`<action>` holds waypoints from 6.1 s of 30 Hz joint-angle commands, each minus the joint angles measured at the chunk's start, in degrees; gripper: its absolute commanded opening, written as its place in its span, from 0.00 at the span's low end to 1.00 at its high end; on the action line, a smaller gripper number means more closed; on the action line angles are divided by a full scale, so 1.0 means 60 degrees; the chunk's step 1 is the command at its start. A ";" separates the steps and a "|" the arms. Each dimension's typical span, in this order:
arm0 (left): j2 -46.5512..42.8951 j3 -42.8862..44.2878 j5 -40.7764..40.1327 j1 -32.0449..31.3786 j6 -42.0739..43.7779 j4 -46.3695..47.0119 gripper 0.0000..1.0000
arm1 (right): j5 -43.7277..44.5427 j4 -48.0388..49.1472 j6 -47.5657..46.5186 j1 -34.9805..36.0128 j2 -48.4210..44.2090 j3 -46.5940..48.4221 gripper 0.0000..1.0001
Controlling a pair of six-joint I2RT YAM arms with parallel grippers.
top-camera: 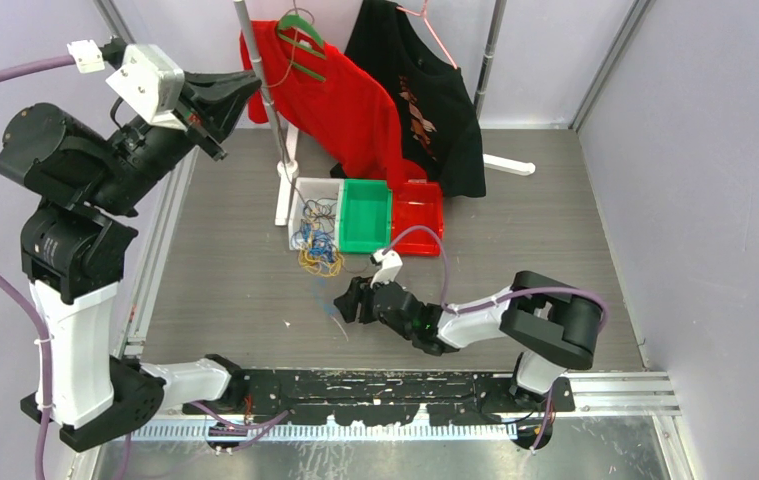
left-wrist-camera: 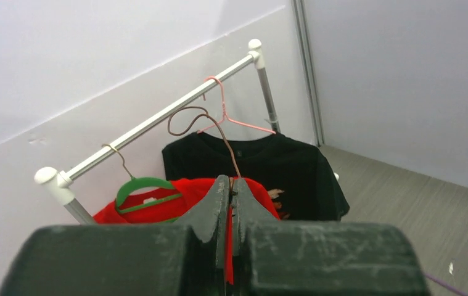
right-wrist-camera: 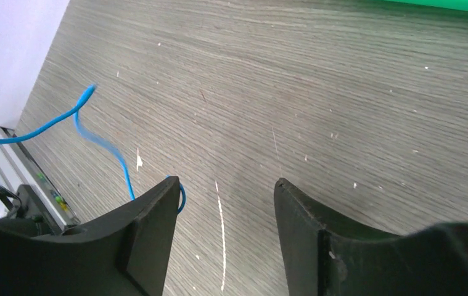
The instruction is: Untangle the cables
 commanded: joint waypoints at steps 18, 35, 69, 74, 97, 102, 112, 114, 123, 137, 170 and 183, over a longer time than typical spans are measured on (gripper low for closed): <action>-0.1599 -0.3127 0.1387 0.0002 -0.1098 -0.0570 0.00 | -0.1647 -0.3048 -0.3291 -0.0021 -0.3380 0.2428 0.81; -0.1430 -0.2716 0.2108 0.0002 -0.1706 -0.0903 0.00 | -0.1167 -0.2108 -0.3269 -0.0171 -0.2498 0.2269 0.55; -0.1288 -0.2687 0.2858 -0.0005 -0.1689 -0.1322 0.00 | -0.4303 -0.1003 -0.1917 -0.1338 -0.1616 0.3721 0.45; -0.1086 -0.2212 0.2729 -0.0008 -0.1674 -0.1131 0.00 | -0.4338 -0.0367 -0.1337 -0.1379 -0.0799 0.3205 0.40; -0.0546 0.0037 0.0062 -0.0001 0.0095 0.1091 0.00 | -0.3678 0.1286 -0.0243 -0.1172 0.1041 0.1398 0.44; -0.0519 0.0170 -0.0839 0.0000 0.1150 0.2063 0.00 | -0.3570 0.1342 -0.0055 -0.1146 0.1116 0.1196 0.44; -0.0574 0.0217 -0.0885 0.0002 0.1335 0.1747 0.00 | -0.3767 0.2124 -0.0250 -0.1092 0.0515 0.0492 0.65; -0.0860 -0.0339 -0.0343 -0.0009 0.0835 0.1366 0.00 | -0.3842 0.1955 -0.0401 -0.1094 0.0229 0.0551 0.65; -0.1103 -0.0925 -0.1068 0.0002 0.1317 0.2432 0.00 | -0.3896 0.0471 -0.1422 -0.1108 -0.0909 0.0687 0.71; 0.0676 0.2884 -0.1625 0.0002 0.2124 0.3888 0.00 | -0.4101 0.0207 -0.1024 -0.1093 0.0241 0.1077 0.60; 0.0262 0.1857 -0.0865 0.0002 0.1267 0.3363 0.00 | -0.5442 -0.1303 -0.3587 -0.0108 0.0692 0.5959 0.74; 0.1154 0.3126 -0.0831 0.0001 0.1385 0.3928 0.00 | -0.4566 0.0287 -0.2152 -0.0301 0.2512 0.4110 0.60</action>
